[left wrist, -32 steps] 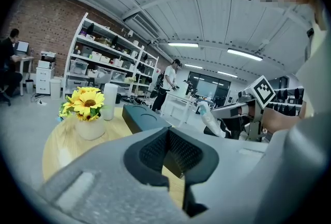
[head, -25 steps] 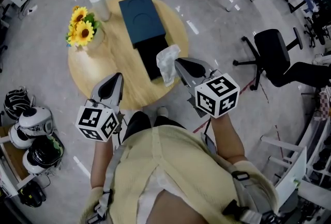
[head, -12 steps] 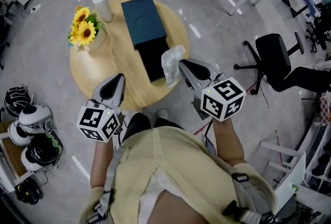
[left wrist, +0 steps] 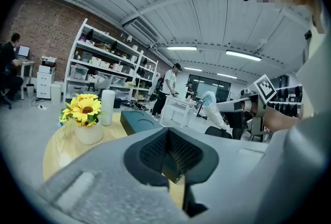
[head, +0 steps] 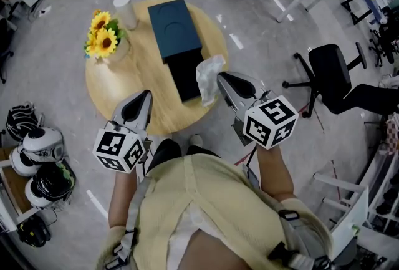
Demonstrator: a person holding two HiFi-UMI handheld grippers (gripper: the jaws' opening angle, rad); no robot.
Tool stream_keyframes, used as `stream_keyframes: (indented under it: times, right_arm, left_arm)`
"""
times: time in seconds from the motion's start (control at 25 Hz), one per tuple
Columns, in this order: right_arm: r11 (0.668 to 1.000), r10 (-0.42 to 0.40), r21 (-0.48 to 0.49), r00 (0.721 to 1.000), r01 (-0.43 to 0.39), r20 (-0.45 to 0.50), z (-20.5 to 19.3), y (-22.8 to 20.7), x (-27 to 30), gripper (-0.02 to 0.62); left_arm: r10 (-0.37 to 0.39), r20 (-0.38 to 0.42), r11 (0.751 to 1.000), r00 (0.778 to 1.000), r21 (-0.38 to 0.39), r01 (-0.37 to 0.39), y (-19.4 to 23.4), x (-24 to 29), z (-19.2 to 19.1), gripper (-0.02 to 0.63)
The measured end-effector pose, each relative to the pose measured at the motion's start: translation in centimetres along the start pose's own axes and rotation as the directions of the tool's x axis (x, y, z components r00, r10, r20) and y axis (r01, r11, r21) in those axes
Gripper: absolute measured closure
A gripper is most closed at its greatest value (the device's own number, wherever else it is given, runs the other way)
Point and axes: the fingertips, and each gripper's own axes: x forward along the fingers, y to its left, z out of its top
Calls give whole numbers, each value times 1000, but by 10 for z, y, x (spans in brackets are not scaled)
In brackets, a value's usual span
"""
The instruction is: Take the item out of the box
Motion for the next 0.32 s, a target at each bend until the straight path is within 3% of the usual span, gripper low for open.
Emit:
stream_keyframes:
  times: [0.32]
  right_arm:
    - [1000, -4, -17, 998, 5, 68, 13, 6, -7, 584]
  left_arm:
    - [6, 9, 1000, 1000, 4, -6, 5, -1, 5, 601]
